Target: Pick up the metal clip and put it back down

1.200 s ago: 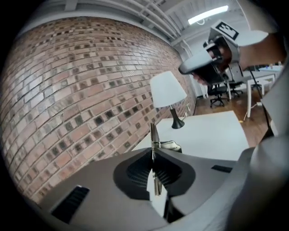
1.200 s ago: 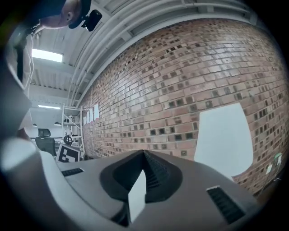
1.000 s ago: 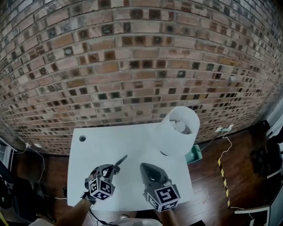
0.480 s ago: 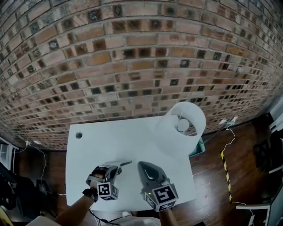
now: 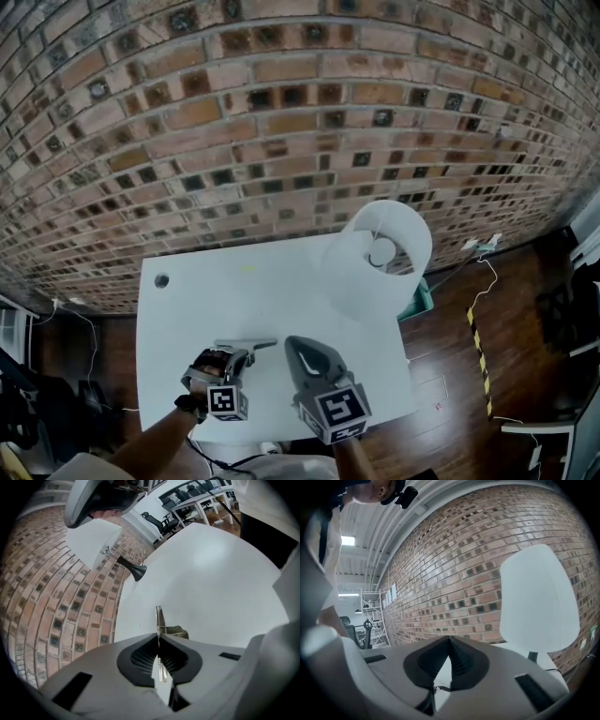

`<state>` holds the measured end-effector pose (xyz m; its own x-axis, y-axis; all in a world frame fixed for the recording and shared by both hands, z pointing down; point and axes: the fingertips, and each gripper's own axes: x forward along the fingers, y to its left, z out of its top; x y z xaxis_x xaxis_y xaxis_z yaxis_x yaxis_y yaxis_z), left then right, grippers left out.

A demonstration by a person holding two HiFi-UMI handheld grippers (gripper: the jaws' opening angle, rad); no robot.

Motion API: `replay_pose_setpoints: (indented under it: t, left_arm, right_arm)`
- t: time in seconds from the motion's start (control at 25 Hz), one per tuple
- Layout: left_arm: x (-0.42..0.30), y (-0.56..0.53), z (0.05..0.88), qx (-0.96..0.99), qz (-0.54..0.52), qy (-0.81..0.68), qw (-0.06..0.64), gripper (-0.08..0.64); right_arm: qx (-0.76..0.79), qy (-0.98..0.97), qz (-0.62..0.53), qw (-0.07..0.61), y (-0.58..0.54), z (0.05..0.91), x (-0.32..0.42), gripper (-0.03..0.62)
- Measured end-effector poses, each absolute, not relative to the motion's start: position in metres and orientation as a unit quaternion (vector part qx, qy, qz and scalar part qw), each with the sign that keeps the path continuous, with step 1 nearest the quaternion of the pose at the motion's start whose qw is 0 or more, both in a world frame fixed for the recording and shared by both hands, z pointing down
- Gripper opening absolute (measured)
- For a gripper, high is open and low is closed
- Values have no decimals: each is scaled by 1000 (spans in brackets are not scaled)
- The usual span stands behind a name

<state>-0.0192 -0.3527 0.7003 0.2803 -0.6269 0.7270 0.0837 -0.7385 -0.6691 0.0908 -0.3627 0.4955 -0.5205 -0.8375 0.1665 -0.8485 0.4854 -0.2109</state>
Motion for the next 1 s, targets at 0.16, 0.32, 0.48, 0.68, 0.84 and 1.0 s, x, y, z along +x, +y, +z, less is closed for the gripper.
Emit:
replay_pose_setpoints:
  t: [0.16, 0.32, 0.48, 0.68, 0.84, 1.0]
  left_arm:
    - [-20, -351, 703, -738, -570, 185, 310, 26]
    - [-19, -351, 704, -735, -569, 189, 318, 23]
    - [-21, -344, 708, -732, -575, 193, 310, 89]
    - [-22, -338, 710, -735, -577, 194, 298, 116]
    - [-26, -333, 711, -734, -581, 193, 294, 135]
    - [-27, -328, 707, -739, -579, 200, 280, 135]
  right_arm:
    - [488, -861, 139, 24, -358, 497, 90, -3]
    - [493, -858, 143, 25, -355, 499, 90, -3]
    - [500, -853, 149, 27, -351, 501, 92, -3]
    - [509, -847, 153, 21, -347, 501, 99, -5]
    - [512, -844, 157, 17, -343, 501, 99, -5]
    - [519, -841, 156, 13, -340, 498, 102, -4]
